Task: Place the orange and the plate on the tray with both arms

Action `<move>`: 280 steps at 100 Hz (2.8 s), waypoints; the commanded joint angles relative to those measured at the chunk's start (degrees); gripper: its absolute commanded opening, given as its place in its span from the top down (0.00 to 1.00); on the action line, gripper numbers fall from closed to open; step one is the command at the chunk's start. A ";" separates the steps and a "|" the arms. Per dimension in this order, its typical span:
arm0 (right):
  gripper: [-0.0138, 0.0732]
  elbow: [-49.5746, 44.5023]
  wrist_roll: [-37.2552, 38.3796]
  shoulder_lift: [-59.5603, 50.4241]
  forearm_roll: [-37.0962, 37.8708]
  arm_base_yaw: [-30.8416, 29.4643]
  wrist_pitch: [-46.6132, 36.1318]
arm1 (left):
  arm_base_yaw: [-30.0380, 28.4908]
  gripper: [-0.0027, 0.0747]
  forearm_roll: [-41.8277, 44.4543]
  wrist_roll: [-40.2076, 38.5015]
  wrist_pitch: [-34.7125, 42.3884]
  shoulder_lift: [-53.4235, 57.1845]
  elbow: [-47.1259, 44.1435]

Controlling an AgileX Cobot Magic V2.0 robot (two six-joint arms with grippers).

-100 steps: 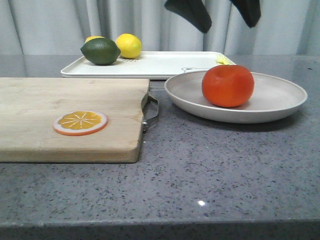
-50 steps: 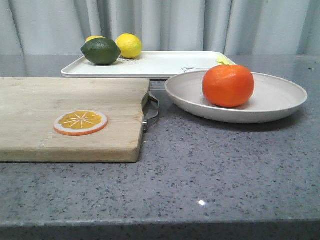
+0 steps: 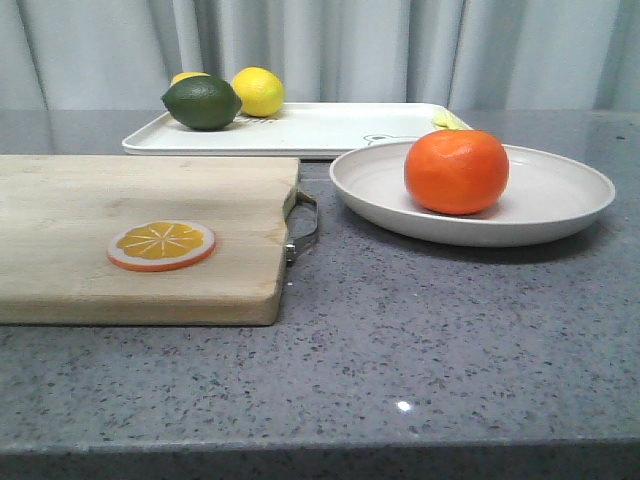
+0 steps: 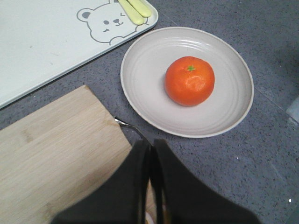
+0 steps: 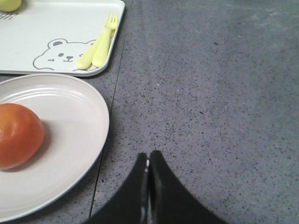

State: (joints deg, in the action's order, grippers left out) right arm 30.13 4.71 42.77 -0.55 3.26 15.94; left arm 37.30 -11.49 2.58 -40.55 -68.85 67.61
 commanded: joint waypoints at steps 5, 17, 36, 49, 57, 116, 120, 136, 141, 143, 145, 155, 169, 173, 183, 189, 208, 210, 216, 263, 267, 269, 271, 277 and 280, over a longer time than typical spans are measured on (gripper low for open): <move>0.91 4.64 -0.15 2.21 0.55 0.04 -0.48 | -0.03 0.99 -0.13 -0.81 4.59 8.43 -4.55; 0.91 8.42 -0.15 5.35 0.55 0.04 3.58 | -0.03 0.99 0.39 -1.82 5.30 15.66 -10.00; 0.91 15.48 -0.15 11.11 -0.79 0.29 10.99 | -0.03 0.99 5.68 -6.17 5.85 26.69 -17.31; 0.91 20.85 -0.15 15.53 -0.85 1.43 16.16 | -0.03 0.99 6.88 -6.69 5.85 33.39 -21.62; 0.91 24.07 -0.15 18.47 -1.41 1.81 19.55 | -0.03 0.99 6.97 -6.69 5.85 36.55 -23.97; 0.40 39.08 -8.73 38.06 -14.44 1.92 28.62 | -0.03 0.99 6.97 -6.80 6.01 42.34 -29.90; 0.40 39.86 -8.73 39.20 -14.44 1.92 29.19 | -0.03 0.99 6.97 -6.80 6.01 42.34 -29.90; 0.40 43.70 -8.73 44.56 -14.44 1.92 31.89 | -0.03 0.99 6.97 -6.80 6.01 42.34 -29.90; 0.40 44.85 -8.73 46.09 -14.44 1.92 32.78 | -0.03 0.99 6.97 -6.80 6.01 42.34 -29.90; 0.40 45.34 -8.73 46.72 -14.44 1.92 33.17 | -0.03 0.99 6.97 -6.80 6.01 42.34 -29.90; 0.40 45.76 -8.73 47.32 -14.44 1.92 33.57 | -0.03 0.99 6.97 -6.80 6.01 42.34 -29.90; 0.40 47.20 -8.73 49.71 -14.44 1.92 34.53 | -0.03 0.99 6.97 -6.80 6.01 42.34 -29.90; 0.40 47.73 -8.73 51.92 -14.44 1.92 34.92 | -0.03 0.99 6.87 -6.80 6.01 42.34 -29.90; 0.40 47.73 -8.73 52.44 -14.44 1.92 34.92 | -0.03 0.99 6.87 -6.80 6.01 42.34 -29.90; 0.40 47.73 -8.73 52.72 -14.44 1.92 34.91 | -0.03 0.99 6.87 -6.80 6.01 42.34 -29.90; 0.40 47.73 -8.73 52.72 -14.38 1.92 34.92 | -0.03 0.99 6.87 -6.80 6.01 42.34 -29.90; 0.55 47.73 -8.73 52.72 -14.38 1.92 35.08 | -0.03 0.99 6.87 -6.80 6.01 42.34 -29.90; 0.58 47.73 -8.73 52.72 -14.38 1.92 35.08 | -0.03 0.99 6.87 -6.80 6.01 42.34 -29.90; 0.64 47.73 -8.73 52.72 -14.38 1.92 35.08 | -0.03 0.99 6.87 -6.80 6.01 42.34 -29.90; 0.92 47.73 -8.73 52.72 -14.18 1.87 35.39 | -0.03 0.99 6.87 -6.80 6.01 42.34 -29.90; 0.92 47.73 -8.73 52.72 -14.18 1.87 35.39 | -0.03 0.99 6.87 -6.80 6.01 42.34 -29.90; 0.92 47.73 -8.73 52.72 -14.18 1.87 35.45 | -0.03 0.99 6.87 -6.80 6.01 42.34 -29.90; 0.92 47.73 -8.73 52.72 -14.18 1.81 35.45 | -0.03 0.99 6.87 -6.80 6.01 42.34 -29.90; 0.92 47.85 -8.68 52.72 -14.25 1.67 35.67 | -0.03 0.99 6.87 -6.80 6.01 42.34 -29.90; 0.92 48.01 -8.68 52.72 -14.25 1.60 35.97 | -0.03 0.99 6.87 -6.80 6.01 42.34 -29.90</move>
State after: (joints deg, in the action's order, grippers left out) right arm 76.12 -3.45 98.01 -14.49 5.30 52.42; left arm 37.30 -4.39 -3.65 -38.89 -26.36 36.05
